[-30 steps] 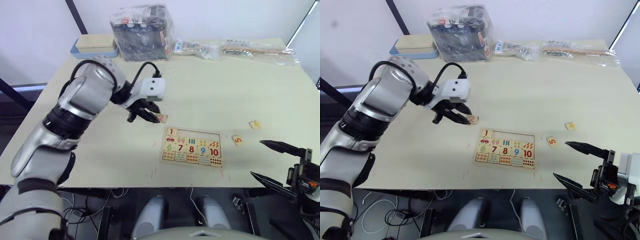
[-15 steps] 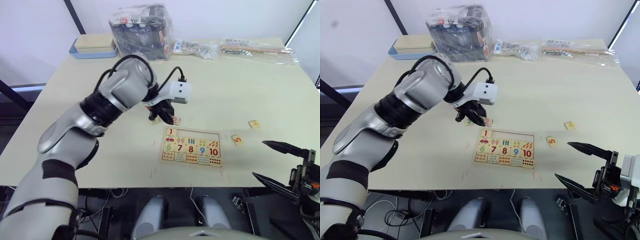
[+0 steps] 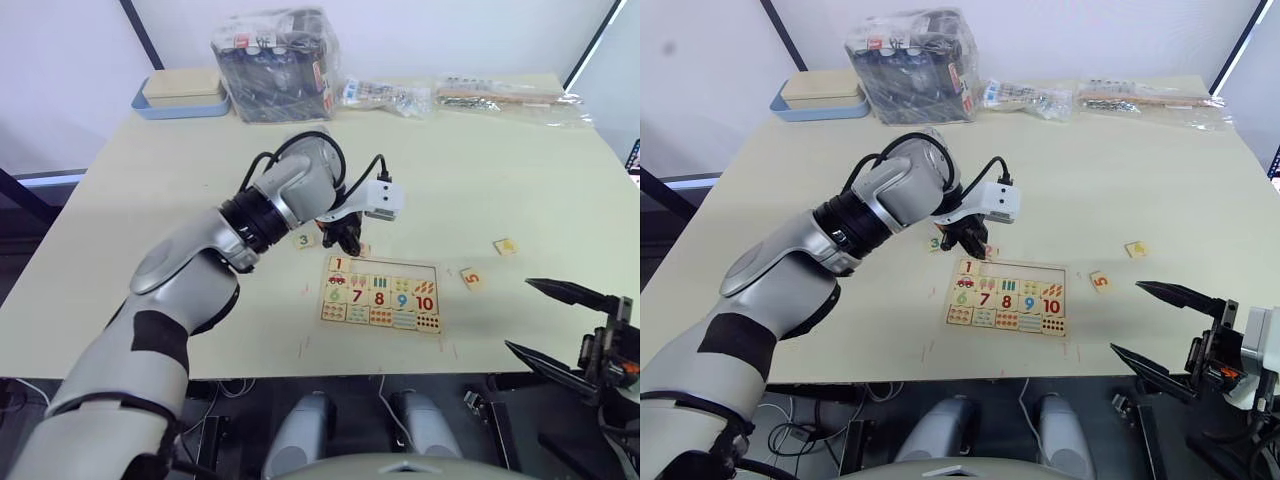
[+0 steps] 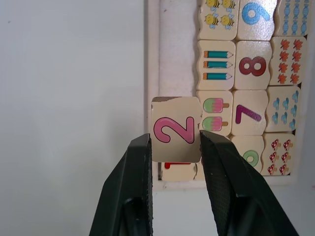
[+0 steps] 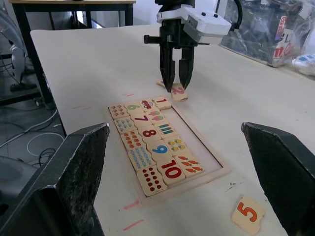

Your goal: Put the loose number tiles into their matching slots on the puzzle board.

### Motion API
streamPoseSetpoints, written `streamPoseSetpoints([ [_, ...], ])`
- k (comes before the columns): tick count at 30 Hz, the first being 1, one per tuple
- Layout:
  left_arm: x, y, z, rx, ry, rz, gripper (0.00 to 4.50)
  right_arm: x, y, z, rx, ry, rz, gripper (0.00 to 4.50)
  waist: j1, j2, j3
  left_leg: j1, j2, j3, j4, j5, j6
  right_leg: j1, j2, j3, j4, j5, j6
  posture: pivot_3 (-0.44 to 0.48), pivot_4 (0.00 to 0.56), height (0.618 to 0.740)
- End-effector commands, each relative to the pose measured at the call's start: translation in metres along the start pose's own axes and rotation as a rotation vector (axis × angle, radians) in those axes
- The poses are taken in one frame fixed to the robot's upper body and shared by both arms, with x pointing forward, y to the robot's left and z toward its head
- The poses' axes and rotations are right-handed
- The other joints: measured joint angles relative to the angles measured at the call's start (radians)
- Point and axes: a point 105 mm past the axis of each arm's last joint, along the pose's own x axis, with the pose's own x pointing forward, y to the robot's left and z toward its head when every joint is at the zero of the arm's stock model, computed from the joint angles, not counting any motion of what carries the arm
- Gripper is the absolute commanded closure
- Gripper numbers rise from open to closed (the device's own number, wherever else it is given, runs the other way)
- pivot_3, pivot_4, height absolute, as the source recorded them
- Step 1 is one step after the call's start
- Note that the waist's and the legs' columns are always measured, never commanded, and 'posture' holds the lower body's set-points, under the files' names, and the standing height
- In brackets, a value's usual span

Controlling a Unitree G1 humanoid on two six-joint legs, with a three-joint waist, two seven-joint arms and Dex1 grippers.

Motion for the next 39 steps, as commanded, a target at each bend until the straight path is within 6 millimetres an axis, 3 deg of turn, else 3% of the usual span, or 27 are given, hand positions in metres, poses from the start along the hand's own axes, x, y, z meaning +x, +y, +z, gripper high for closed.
streamPoseSetpoints([
  [1, 0.002, 0.001, 0.002, 0.015, 0.003, 0.018, 3.60, 0.000, 0.002, 0.006, -0.035, -0.013, -0.002, 0.00, 0.000, 0.000, 0.000, 0.000, 0.000, 0.000, 0.000, 0.000, 0.000, 0.000, 0.000, 0.000, 0.000, 0.000, 0.000, 0.000, 0.150, 0.740],
  [19, 0.024, 0.000, -0.003, 0.021, 0.008, 0.031, 3.60, 0.000, 0.002, 0.005, -0.032, -0.008, -0.010, 0.00, 0.001, 0.000, 0.000, 0.000, 0.000, 0.000, 0.000, 0.000, 0.000, 0.000, 0.000, 0.000, 0.000, 0.000, 0.000, 0.000, 0.150, 0.740],
  [39, 0.031, -0.009, -0.004, 0.035, 0.012, 0.008, 3.60, -0.001, 0.006, 0.005, -0.025, -0.007, -0.013, 0.00, 0.000, 0.000, 0.000, 0.000, 0.000, 0.000, 0.000, 0.000, 0.000, 0.000, 0.000, 0.000, 0.000, 0.000, 0.000, 0.000, 0.150, 0.740],
])
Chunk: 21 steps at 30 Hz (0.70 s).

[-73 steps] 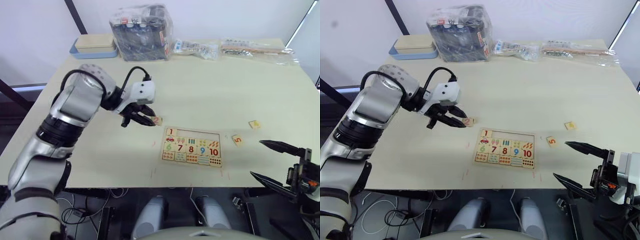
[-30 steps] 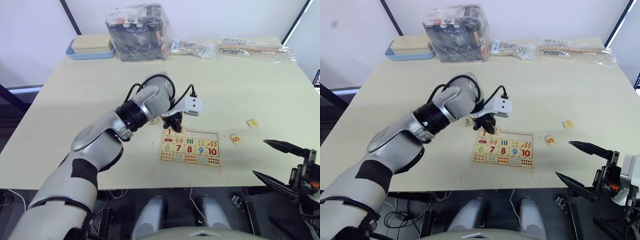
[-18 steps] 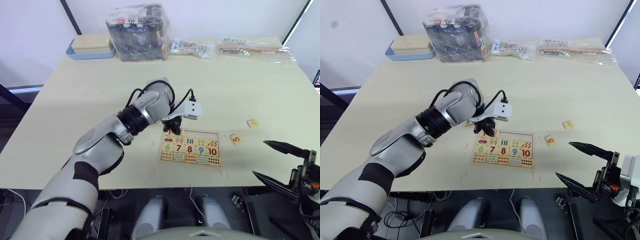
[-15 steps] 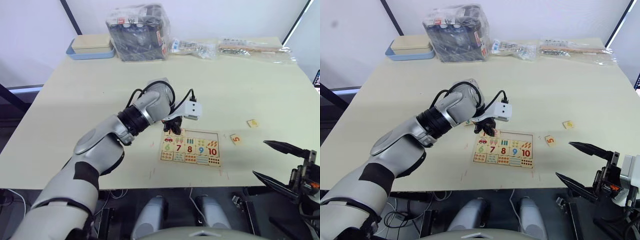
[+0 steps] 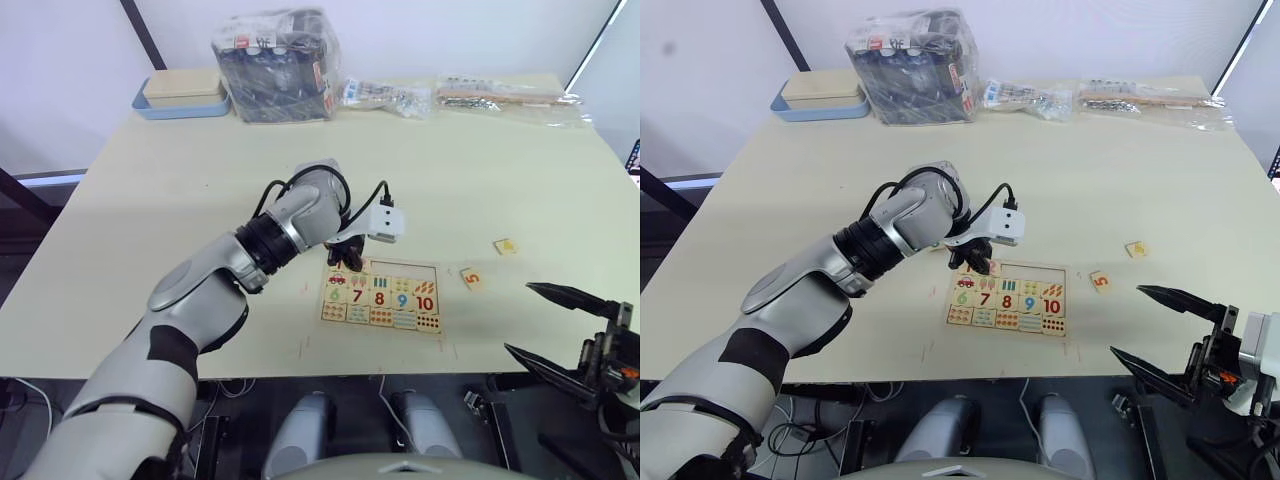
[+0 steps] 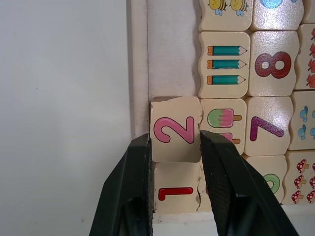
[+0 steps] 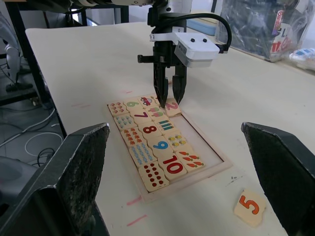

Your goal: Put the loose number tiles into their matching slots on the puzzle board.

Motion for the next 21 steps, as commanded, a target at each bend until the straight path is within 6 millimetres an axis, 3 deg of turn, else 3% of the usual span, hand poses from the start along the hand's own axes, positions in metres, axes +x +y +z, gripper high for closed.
streamPoseSetpoints([
  [1, -0.0007, -0.0037, 0.0029, 0.012, -0.008, -0.003, 3.60, 0.0003, 0.0015, 0.0080, -0.037, -0.019, 0.005, 0.00, 0.000, 0.000, 0.000, 0.000, 0.000, 0.000, 0.000, 0.000, 0.000, 0.000, 0.000, 0.000, 0.000, 0.000, 0.000, 0.000, 0.150, 0.740],
  [21, 0.0001, -0.0062, 0.0038, 0.027, -0.007, 0.007, 3.60, 0.0009, 0.0049, 0.0073, -0.022, -0.020, 0.009, 0.00, 0.000, 0.000, 0.000, 0.000, 0.000, 0.000, 0.000, 0.000, 0.000, 0.000, 0.000, 0.000, 0.000, 0.000, 0.000, 0.000, 0.150, 0.740],
])
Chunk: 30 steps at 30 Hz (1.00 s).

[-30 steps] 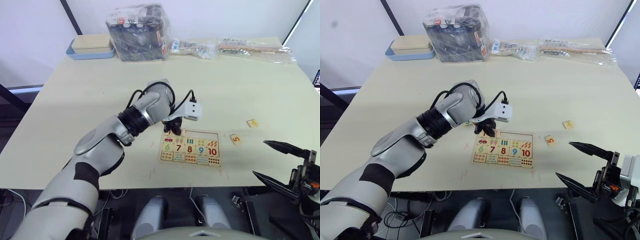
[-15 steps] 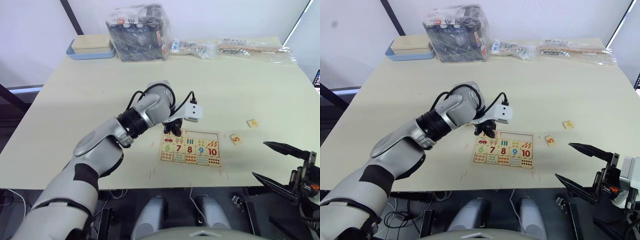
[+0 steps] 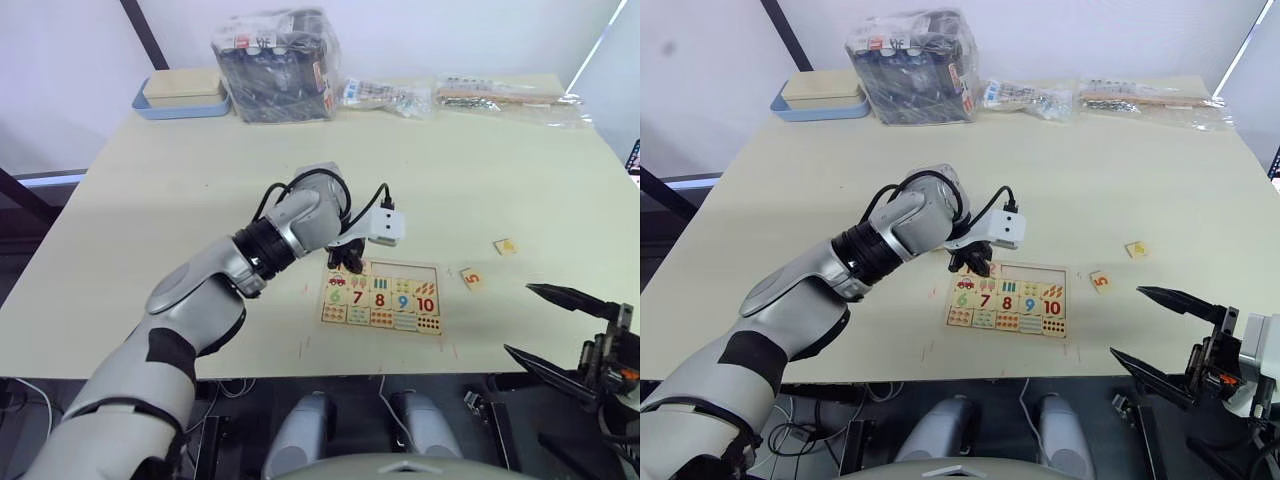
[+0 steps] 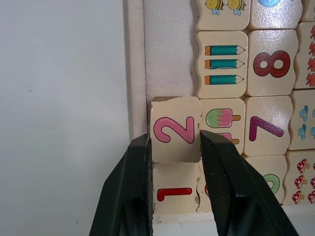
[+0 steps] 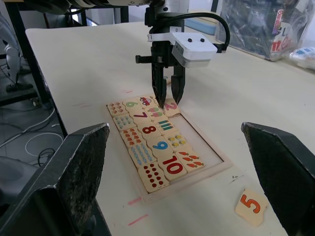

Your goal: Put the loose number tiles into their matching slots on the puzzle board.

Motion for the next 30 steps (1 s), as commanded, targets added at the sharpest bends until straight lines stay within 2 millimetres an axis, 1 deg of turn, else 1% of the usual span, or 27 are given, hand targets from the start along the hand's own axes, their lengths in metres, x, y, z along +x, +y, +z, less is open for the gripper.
streamPoseSetpoints([
  [1, -0.0007, -0.0018, 0.0036, 0.016, -0.008, 0.000, 3.60, 0.0016, 0.0033, 0.0083, -0.029, -0.023, 0.012, 0.00, 0.000, 0.000, 0.000, 0.000, 0.000, 0.000, 0.000, 0.000, 0.000, 0.000, 0.000, 0.000, 0.000, 0.000, 0.000, 0.000, 0.150, 0.740],
  [30, 0.0013, -0.0047, 0.0026, 0.021, -0.009, -0.005, 3.60, 0.0019, 0.0016, 0.0084, -0.022, -0.022, 0.019, 0.00, 0.000, 0.000, 0.000, 0.000, 0.000, 0.000, 0.000, 0.000, 0.000, 0.000, 0.000, 0.000, 0.000, 0.000, 0.000, 0.000, 0.150, 0.740],
])
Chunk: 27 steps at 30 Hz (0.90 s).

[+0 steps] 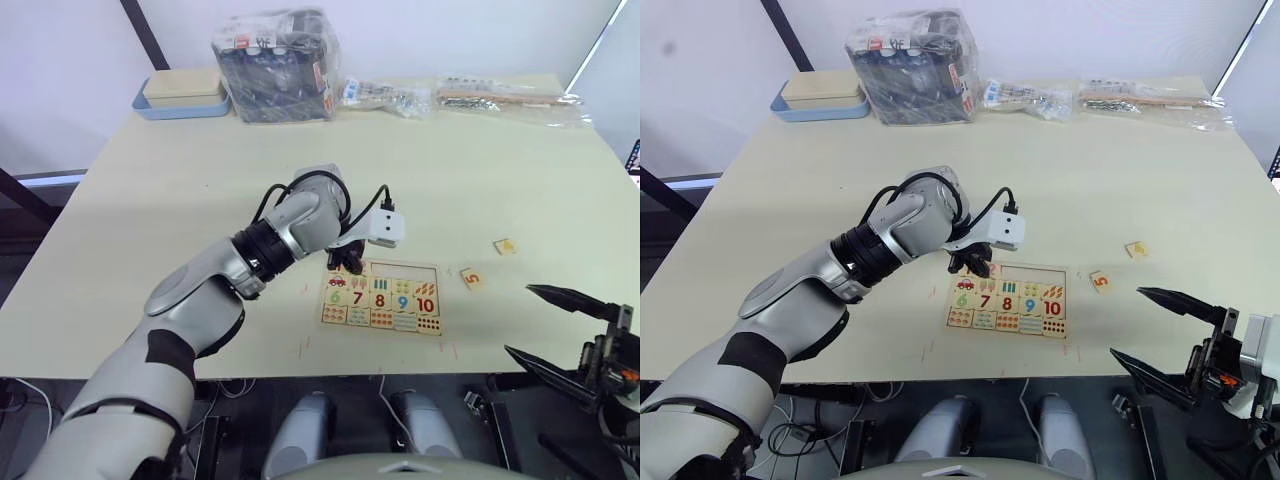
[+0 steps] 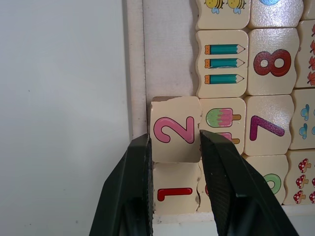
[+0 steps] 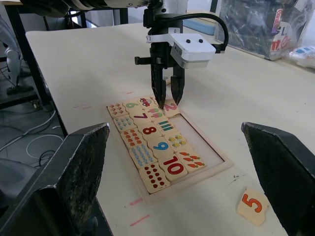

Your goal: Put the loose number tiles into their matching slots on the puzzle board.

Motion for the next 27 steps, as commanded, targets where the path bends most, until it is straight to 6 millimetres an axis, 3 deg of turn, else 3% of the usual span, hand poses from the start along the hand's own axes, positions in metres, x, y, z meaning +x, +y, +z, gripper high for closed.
streamPoseSetpoints([
  [1, 0.0005, -0.0040, 0.0030, 0.020, -0.012, -0.009, 3.60, 0.0018, 0.0021, 0.0075, -0.027, -0.015, 0.021, 0.00, 0.000, 0.000, 0.000, 0.000, 0.000, 0.000, 0.000, 0.000, 0.000, 0.000, 0.000, 0.000, 0.000, 0.000, 0.000, 0.000, 0.150, 0.740],
  [22, -0.0021, -0.0043, 0.0049, 0.030, -0.016, -0.007, 3.60, 0.0040, 0.0037, 0.0061, -0.024, -0.020, 0.024, 0.00, 0.000, 0.000, 0.000, 0.000, 0.000, 0.000, 0.000, 0.000, 0.000, 0.000, 0.000, 0.000, 0.000, 0.000, 0.000, 0.000, 0.150, 0.740],
  [23, -0.0022, -0.0043, 0.0047, 0.029, -0.016, -0.006, 2.56, 0.0041, 0.0038, 0.0060, -0.024, -0.020, 0.024, 0.00, 0.000, 0.000, 0.000, 0.000, 0.000, 0.000, 0.000, 0.000, 0.000, 0.000, 0.000, 0.000, 0.000, 0.000, 0.000, 0.000, 0.150, 0.740],
  [24, -0.0022, -0.0043, 0.0046, 0.029, -0.016, -0.006, 2.38, 0.0042, 0.0038, 0.0059, -0.024, -0.020, 0.025, 0.00, 0.000, 0.000, 0.000, 0.000, 0.000, 0.000, 0.000, 0.000, 0.000, 0.000, 0.000, 0.000, 0.000, 0.000, 0.000, 0.000, 0.150, 0.740],
  [26, -0.0036, -0.0032, 0.0056, 0.026, -0.022, 0.002, 1.43, 0.0042, 0.0035, 0.0058, -0.025, -0.021, 0.025, 0.00, 0.000, 0.000, 0.000, 0.000, 0.000, 0.000, 0.000, 0.000, 0.000, 0.000, 0.000, 0.000, 0.000, 0.000, 0.000, 0.000, 0.150, 0.740],
  [27, -0.0052, -0.0023, 0.0066, 0.025, -0.027, 0.007, 1.43, 0.0043, 0.0033, 0.0058, -0.026, -0.021, 0.026, 0.00, 0.000, 0.000, 0.000, 0.000, 0.000, 0.000, 0.000, 0.000, 0.000, 0.000, 0.000, 0.000, 0.000, 0.000, 0.000, 0.000, 0.150, 0.740],
])
